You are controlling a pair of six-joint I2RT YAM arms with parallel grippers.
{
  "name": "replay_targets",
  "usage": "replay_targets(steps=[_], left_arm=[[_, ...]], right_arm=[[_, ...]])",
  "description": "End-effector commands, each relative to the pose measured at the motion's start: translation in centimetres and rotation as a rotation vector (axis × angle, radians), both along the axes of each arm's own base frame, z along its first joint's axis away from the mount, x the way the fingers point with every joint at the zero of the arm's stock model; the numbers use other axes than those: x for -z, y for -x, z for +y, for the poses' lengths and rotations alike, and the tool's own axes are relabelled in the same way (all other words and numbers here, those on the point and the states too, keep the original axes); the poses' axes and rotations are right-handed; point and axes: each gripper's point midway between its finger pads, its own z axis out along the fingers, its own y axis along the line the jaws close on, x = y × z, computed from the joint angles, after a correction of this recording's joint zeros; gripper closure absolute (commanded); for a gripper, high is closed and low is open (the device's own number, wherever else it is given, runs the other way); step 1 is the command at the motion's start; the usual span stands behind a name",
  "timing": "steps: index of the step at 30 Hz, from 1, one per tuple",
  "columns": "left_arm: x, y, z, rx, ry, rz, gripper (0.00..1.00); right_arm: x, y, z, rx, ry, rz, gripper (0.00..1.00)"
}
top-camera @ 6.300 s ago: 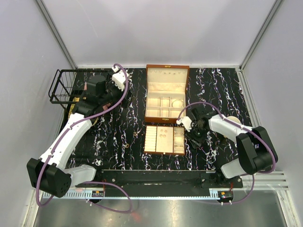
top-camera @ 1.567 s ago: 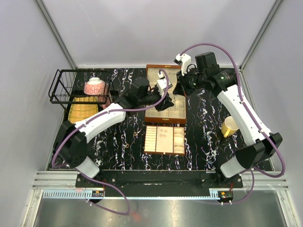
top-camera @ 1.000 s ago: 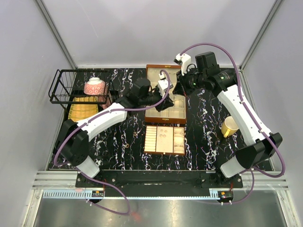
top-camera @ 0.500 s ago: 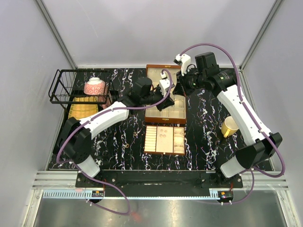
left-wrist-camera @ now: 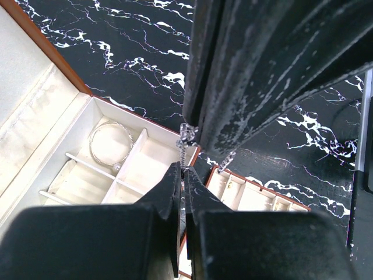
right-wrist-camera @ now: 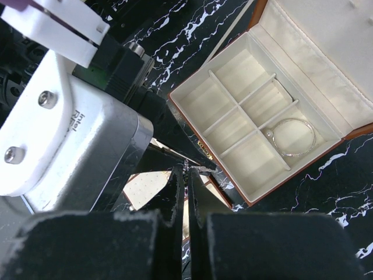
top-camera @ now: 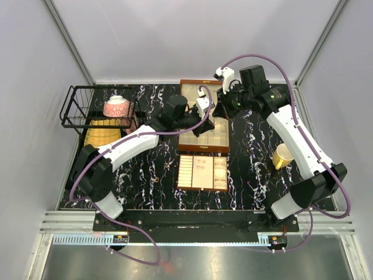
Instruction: Organize the mixed jewelry
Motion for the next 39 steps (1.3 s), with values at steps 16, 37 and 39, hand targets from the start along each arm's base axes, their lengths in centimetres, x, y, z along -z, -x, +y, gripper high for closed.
replay_targets(steps=[16, 37, 39], left_arm=[[-2.4, -0.1, 0.9, 0.015, 0.039, -0.075, 1.0], [-4.6, -2.5, 2.8, -0.05, 0.07, -0.093, 1.0], [-5.1, -2.7, 2.8, -0.053, 0.076, -0.096, 1.0]], right_arm=[[-1.0, -0.3, -0.7, 0.02, 0.029, -0.081, 1.0], [1.6, -2.3, -1.2, 0.052, 0.099, -0.087, 1.0], [2.2, -2.9, -1.1, 0.058, 0.109, -0.09, 1.0]])
